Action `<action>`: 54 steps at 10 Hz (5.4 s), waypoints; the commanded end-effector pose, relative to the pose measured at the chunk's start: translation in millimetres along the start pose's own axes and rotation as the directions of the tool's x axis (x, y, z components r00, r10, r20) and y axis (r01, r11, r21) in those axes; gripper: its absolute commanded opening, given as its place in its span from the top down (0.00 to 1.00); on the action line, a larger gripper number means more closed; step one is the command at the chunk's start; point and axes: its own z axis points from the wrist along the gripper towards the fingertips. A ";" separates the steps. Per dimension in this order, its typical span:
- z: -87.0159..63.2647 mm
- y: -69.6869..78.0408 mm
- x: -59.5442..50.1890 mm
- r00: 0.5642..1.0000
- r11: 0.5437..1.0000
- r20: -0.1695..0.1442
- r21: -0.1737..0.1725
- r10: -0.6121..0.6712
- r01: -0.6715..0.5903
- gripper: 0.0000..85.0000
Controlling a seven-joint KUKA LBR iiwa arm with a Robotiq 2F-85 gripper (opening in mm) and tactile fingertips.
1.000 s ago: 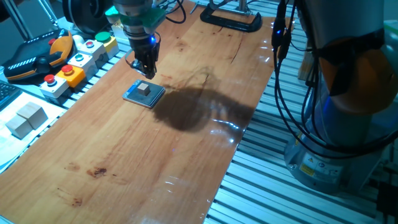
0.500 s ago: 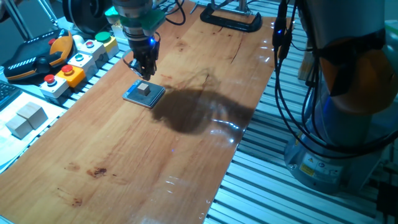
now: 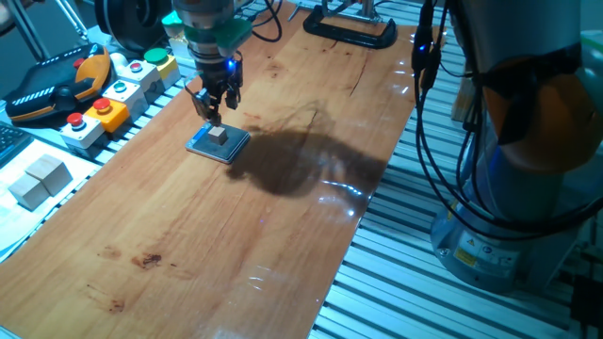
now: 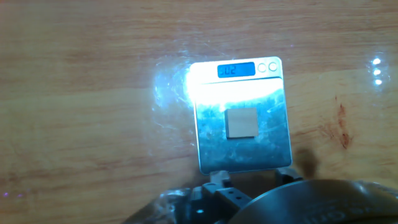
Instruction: Remove the object from the scale
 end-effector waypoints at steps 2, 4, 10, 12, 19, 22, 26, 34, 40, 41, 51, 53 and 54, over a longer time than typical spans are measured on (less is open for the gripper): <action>10.0 1.4 -6.0 1.000 1.000 -0.003 0.008 -0.010 0.011 0.16; 20.3 0.5 -10.7 1.000 1.000 -0.002 0.003 -0.019 0.019 0.17; 42.3 -2.1 -19.1 1.000 0.999 0.007 -0.014 -0.029 0.029 0.18; 47.1 -2.6 -21.4 1.000 0.999 0.007 -0.015 -0.030 0.030 0.19; 66.6 -5.3 -26.0 0.999 0.998 0.006 -0.024 -0.049 0.049 0.20; 69.7 -5.3 -26.5 0.999 0.998 0.007 -0.029 -0.053 0.053 0.20; 75.2 -4.9 -27.2 0.998 0.997 0.008 -0.026 -0.067 0.068 0.22; 76.2 -4.9 -27.2 0.996 0.996 0.004 -0.024 -0.084 0.084 0.41; 59.8 -11.3 -26.8 0.993 0.993 -0.018 0.002 -0.114 0.114 0.99; 53.4 -19.6 -27.6 0.993 0.993 -0.020 0.009 -0.118 0.118 0.99; 54.5 -99.4 -20.5 0.996 0.996 0.005 0.020 -0.090 0.090 0.99; 61.1 -104.7 -20.8 0.997 0.997 0.007 0.014 -0.080 0.080 0.99; 63.1 -105.1 -20.9 0.998 0.998 0.002 0.008 -0.069 0.069 0.99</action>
